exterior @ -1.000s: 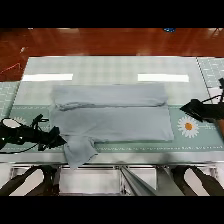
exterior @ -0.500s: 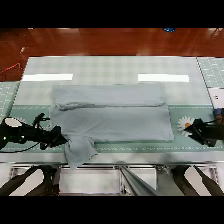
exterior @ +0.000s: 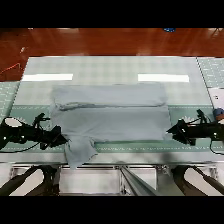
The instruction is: Fold the shirts.
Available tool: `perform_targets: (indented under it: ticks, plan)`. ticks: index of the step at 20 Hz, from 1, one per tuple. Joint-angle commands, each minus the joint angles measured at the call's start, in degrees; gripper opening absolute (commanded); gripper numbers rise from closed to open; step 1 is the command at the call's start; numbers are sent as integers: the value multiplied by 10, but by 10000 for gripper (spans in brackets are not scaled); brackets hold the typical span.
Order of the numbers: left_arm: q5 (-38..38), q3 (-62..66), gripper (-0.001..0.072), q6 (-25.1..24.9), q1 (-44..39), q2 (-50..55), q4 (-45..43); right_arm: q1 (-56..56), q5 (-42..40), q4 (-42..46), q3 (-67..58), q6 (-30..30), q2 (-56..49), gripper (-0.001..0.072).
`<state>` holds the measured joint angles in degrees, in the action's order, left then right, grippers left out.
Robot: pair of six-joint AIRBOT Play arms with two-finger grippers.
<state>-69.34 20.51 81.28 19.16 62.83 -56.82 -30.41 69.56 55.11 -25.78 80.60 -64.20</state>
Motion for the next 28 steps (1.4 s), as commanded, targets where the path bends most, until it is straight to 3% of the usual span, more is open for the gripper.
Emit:
perform_targets:
  ticks: [1,2,3,4,8,11,15,28]
  plan:
    - [23,0,20,0,0,0,-1,46,-38,-37,1,-24,-40,400]
    - [23,0,20,-2,0,0,-1,55,-42,-46,-3,-35,-44,328]
    - [23,1,20,-2,0,0,-1,63,-42,-54,-9,-50,-44,100]
    - [22,4,20,-3,0,0,-1,66,-38,-60,-17,-59,-44,28]
    - [2,64,20,-16,2,-4,1,66,18,-43,-91,-73,-44,28]
    - [-3,152,20,-21,1,-3,17,66,25,-40,-156,-45,-44,28]
    - [17,248,20,-21,-5,27,95,89,-6,-109,-229,-44,-54,28]
    - [25,561,20,7,-67,311,93,121,-72,-134,-378,-38,-236,28]
